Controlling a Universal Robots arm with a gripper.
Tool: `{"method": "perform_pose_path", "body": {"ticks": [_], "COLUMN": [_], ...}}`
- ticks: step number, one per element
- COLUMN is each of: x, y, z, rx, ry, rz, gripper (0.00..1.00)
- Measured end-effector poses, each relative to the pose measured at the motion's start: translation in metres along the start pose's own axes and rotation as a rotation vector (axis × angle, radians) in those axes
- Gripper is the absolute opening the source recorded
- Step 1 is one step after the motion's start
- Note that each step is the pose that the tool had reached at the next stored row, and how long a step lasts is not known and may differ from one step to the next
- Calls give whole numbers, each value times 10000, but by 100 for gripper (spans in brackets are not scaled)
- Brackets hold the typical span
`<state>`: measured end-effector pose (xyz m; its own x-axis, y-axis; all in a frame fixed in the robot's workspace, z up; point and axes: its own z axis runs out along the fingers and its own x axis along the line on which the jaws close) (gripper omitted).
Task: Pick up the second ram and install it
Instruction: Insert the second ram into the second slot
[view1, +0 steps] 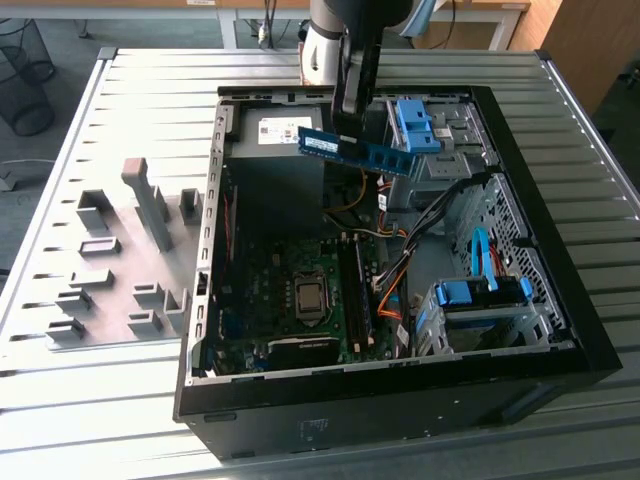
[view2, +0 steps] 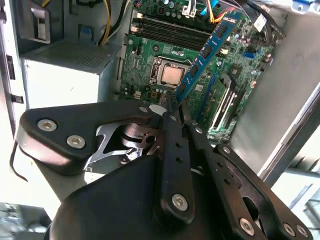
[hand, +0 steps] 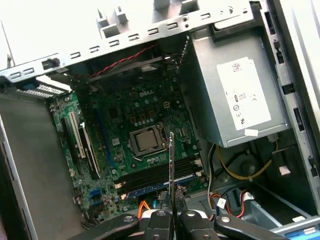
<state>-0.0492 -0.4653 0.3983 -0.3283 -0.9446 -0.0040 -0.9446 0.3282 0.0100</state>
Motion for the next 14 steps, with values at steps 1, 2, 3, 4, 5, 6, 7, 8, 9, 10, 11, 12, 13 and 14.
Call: {"method": "perform_pose_path", "body": {"ticks": [1, 2, 3, 4, 5, 6, 7, 8, 9, 10, 11, 12, 13, 14], "x": [0, 0, 0, 0, 0, 0, 0, 0, 0, 0, 0, 0, 0, 0], "y": [0, 0, 0, 0, 0, 0, 0, 0, 0, 0, 0, 1, 1, 1], "z": [1, 2, 3, 4, 5, 6, 7, 8, 8, 8, 8, 8, 9, 9], "rx": [2, 3, 5, 6, 8, 9, 11, 12, 13, 14, 14, 13, 14, 14], "ry": [1, 2, 3, 3, 5, 6, 8, 9, 10, 9, 9, 9, 9, 9], "rz": [155, 309, 471, 625, 774, 915, 1052, 1184, 1308, 1357, 1358, 1359, 1359, 1359], "gripper": [14, 14, 14, 14, 14, 14, 14, 14, 14, 14, 14, 14, 14, 14]}}
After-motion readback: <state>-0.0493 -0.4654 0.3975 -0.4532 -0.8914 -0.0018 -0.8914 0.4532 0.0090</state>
